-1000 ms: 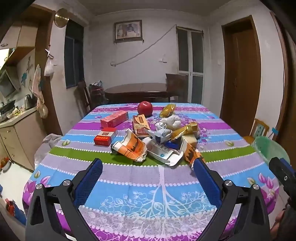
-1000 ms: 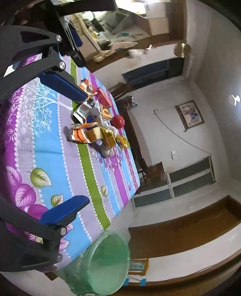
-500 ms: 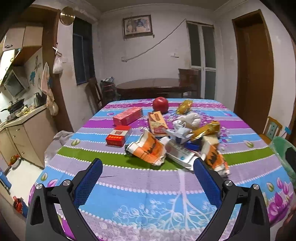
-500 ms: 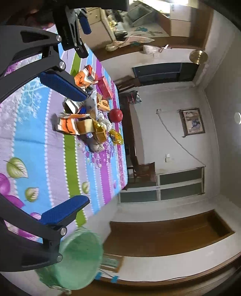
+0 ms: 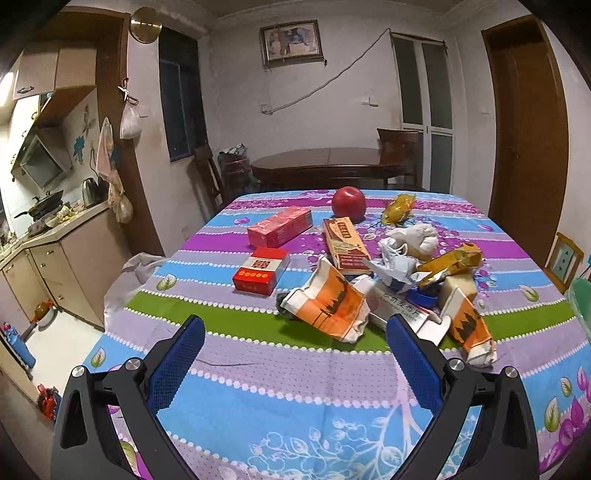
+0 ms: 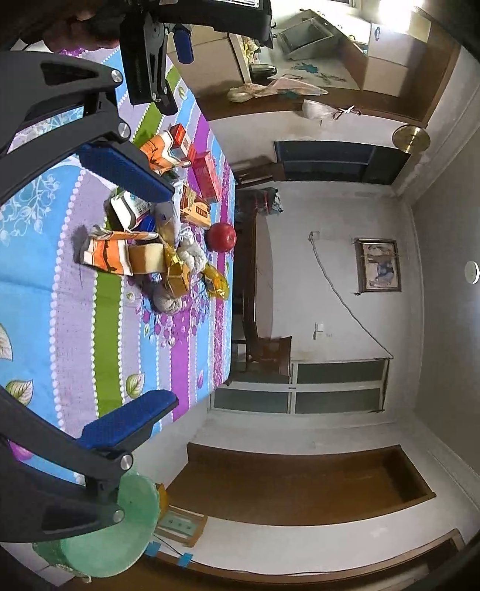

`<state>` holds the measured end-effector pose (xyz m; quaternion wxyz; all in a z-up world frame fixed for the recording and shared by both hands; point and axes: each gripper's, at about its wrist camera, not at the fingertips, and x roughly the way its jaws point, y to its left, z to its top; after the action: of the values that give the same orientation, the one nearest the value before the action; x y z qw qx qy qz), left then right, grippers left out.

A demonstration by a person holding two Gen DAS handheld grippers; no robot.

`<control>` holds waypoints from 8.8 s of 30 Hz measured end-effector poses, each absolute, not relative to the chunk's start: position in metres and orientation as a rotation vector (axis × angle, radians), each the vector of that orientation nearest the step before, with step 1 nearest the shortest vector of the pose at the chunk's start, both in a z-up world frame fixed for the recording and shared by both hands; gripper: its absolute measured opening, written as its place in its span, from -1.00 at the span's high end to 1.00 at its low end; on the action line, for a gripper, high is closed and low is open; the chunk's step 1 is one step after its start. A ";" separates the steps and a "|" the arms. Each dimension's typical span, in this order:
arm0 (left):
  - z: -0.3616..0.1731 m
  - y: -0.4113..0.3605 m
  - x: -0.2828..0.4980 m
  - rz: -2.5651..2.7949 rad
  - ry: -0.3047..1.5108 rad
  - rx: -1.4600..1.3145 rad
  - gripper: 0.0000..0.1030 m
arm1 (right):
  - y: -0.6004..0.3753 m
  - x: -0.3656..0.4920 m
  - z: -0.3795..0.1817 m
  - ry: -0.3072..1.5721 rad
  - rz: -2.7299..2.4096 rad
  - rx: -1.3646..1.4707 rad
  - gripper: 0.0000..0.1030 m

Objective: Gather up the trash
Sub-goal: 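Move both tools toward the trash on the table, then grasp the red cigarette box with left tool while right tool grasps the orange paper cup, then carry the red box and orange cup with both tools over the green bin, then open both tools to drop the red box and cup into the bin, then move both tools back over the table toward the remaining trash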

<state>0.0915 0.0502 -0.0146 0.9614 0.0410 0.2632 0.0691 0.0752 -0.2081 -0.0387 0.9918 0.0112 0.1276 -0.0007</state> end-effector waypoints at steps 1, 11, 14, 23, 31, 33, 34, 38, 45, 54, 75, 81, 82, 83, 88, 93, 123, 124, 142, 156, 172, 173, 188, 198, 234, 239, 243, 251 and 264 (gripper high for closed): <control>-0.016 0.051 0.093 0.144 0.536 0.085 -0.90 | -0.206 0.076 -0.040 0.263 0.000 0.018 -0.90; -0.023 0.055 0.100 0.167 0.563 0.099 -0.90 | -0.210 0.084 -0.048 0.303 -0.003 0.029 -0.90; -0.025 0.056 0.101 0.168 0.569 0.101 -0.90 | -0.210 0.087 -0.052 0.321 -0.002 0.028 -0.90; -0.031 0.058 0.104 0.172 0.584 0.106 -0.90 | -0.206 0.090 -0.057 0.342 0.006 0.021 -0.90; -0.035 0.060 0.104 0.170 0.599 0.105 -0.90 | -0.207 0.090 -0.060 0.356 0.007 0.028 -0.90; -0.036 0.061 0.105 0.167 0.606 0.099 -0.90 | -0.206 0.090 -0.060 0.357 0.008 0.027 -0.90; -0.036 0.062 0.105 0.166 0.608 0.098 -0.90 | -0.206 0.090 -0.060 0.357 0.008 0.025 -0.90; -0.038 0.064 0.107 0.157 0.625 0.088 -0.90 | -0.207 0.090 -0.060 0.358 0.008 0.029 -0.90; -0.041 0.065 0.112 0.147 0.649 0.078 -0.90 | -0.209 0.092 -0.065 0.370 0.006 0.039 -0.90; -0.044 0.097 0.130 0.126 0.688 0.066 -0.90 | -0.209 0.094 -0.067 0.376 0.007 0.036 -0.90; -0.056 0.158 0.310 0.020 0.825 0.111 -0.90 | -0.183 0.103 -0.063 0.398 0.141 -0.015 -0.90; -0.081 0.153 0.338 -0.014 0.905 0.147 -0.71 | -0.166 0.109 -0.059 0.408 0.226 -0.051 -0.90; -0.084 0.152 0.339 -0.020 0.912 0.145 -0.63 | -0.162 0.110 -0.057 0.408 0.251 -0.061 -0.90; -0.087 0.152 0.341 -0.033 0.923 0.138 -0.44 | -0.156 0.112 -0.056 0.406 0.278 -0.074 -0.90; -0.093 0.153 0.341 -0.062 0.930 0.092 -0.12 | -0.128 0.116 -0.049 0.392 0.388 -0.154 -0.88; -0.063 0.166 0.305 0.044 0.792 0.053 -0.11 | -0.096 0.126 -0.044 0.392 0.525 -0.262 -0.84; -0.023 0.199 0.127 0.086 0.592 -0.041 -0.11 | -0.047 0.203 -0.047 0.593 0.746 -0.290 0.38; -0.020 0.193 0.125 0.076 0.586 -0.034 -0.11 | -0.053 0.193 -0.040 0.575 0.747 -0.259 0.39; 0.018 0.012 0.144 -0.203 0.512 0.132 -0.11 | -0.204 0.129 0.009 0.423 0.390 0.010 0.40; 0.022 -0.161 0.169 -0.430 0.484 0.265 -0.11 | -0.357 0.095 0.004 0.427 0.029 0.089 0.39; -0.013 -0.377 0.167 -0.705 0.507 0.421 -0.11 | -0.502 0.050 -0.027 0.529 -0.289 0.178 0.37; -0.017 -0.389 0.168 -0.718 0.511 0.430 -0.11 | -0.510 0.048 -0.029 0.537 -0.299 0.184 0.37; -0.064 -0.469 0.179 -0.852 0.618 0.499 -0.11 | -0.546 0.057 -0.061 0.643 -0.320 0.244 0.34; -0.084 -0.470 0.192 -0.932 0.690 0.491 -0.12 | -0.553 0.063 -0.069 0.680 -0.317 0.246 0.25; -0.043 -0.291 0.141 -0.737 0.494 0.340 -0.66 | -0.438 0.032 -0.031 0.244 -0.342 0.041 -0.37; -0.033 -0.225 0.132 -0.662 0.449 0.294 -0.68 | -0.385 0.029 -0.029 0.114 -0.316 -0.050 -0.48; -0.026 -0.171 0.133 -0.585 0.444 0.232 -0.69 | -0.351 0.028 -0.031 0.022 -0.285 -0.072 -0.68; -0.018 -0.046 0.157 -0.373 0.486 0.121 -0.71 | -0.300 0.077 -0.048 0.205 -0.057 -0.035 -0.74; -0.069 0.097 0.220 -0.392 0.721 0.222 -0.73 | -0.245 0.135 -0.080 0.615 0.336 0.172 -0.75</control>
<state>0.2197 0.0968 -0.0693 0.9110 0.1076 0.3499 -0.1901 0.1352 -0.2451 -0.0799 0.9357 0.0841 0.3008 0.1642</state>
